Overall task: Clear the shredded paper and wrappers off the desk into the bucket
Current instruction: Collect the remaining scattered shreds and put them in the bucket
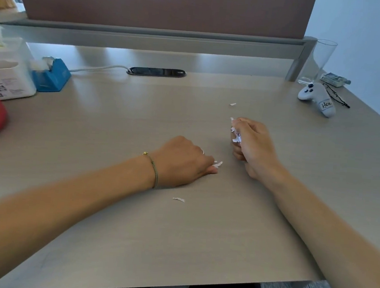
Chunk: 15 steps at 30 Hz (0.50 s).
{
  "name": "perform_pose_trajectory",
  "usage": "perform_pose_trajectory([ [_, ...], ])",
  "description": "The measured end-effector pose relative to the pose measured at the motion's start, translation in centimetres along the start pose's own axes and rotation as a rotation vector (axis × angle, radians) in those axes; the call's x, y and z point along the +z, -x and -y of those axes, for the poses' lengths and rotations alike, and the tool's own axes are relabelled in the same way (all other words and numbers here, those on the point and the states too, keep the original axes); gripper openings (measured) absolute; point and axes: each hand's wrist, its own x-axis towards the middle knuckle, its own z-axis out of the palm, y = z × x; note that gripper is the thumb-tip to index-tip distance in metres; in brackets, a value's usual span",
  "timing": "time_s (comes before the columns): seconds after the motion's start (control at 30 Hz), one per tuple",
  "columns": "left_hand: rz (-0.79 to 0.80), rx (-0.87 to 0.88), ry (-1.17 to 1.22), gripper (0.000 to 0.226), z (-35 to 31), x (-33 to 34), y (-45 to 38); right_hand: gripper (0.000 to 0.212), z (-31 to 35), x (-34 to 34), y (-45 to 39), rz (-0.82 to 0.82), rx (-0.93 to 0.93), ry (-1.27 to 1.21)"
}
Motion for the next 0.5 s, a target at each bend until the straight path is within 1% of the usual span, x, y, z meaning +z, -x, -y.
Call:
perform_pose_trajectory([
  [0.07, 0.016, -0.035, -0.003, 0.045, 0.0, 0.0, -0.1, 0.038, 0.5, 0.6, 0.3, 0.018, 0.065, -0.072],
  [0.1, 0.012, -0.084, 0.014, 0.044, 0.1, 0.0, -0.1, 0.038, 0.7, 0.9, 0.4, 0.029, 0.105, -0.124],
  [0.17, -0.026, -0.251, 0.129, 0.041, 1.1, 0.3, -0.2, 0.038, 1.3, 1.5, 0.5, 0.043, 0.192, -0.243],
  [0.23, -0.154, -0.409, 0.310, 0.042, 2.2, 0.9, 0.1, 0.037, 1.8, 2.0, 0.2, 0.043, 0.271, -0.330],
  [0.33, -0.350, -0.534, 0.624, 0.050, 3.3, 1.3, 0.6, 0.034, 2.3, 3.1, -0.5, 0.040, 0.333, -0.407],
  [0.4, -0.457, -0.651, 0.820, 0.049, 4.2, 0.9, 0.8, 0.033, 2.7, 4.1, -1.1, 0.049, 0.357, -0.463],
  [0.5, -0.622, -0.826, 1.001, 0.052, 6.3, -0.4, 1.2, 0.031, 3.9, 6.0, -2.1, 0.093, 0.375, -0.536],
])
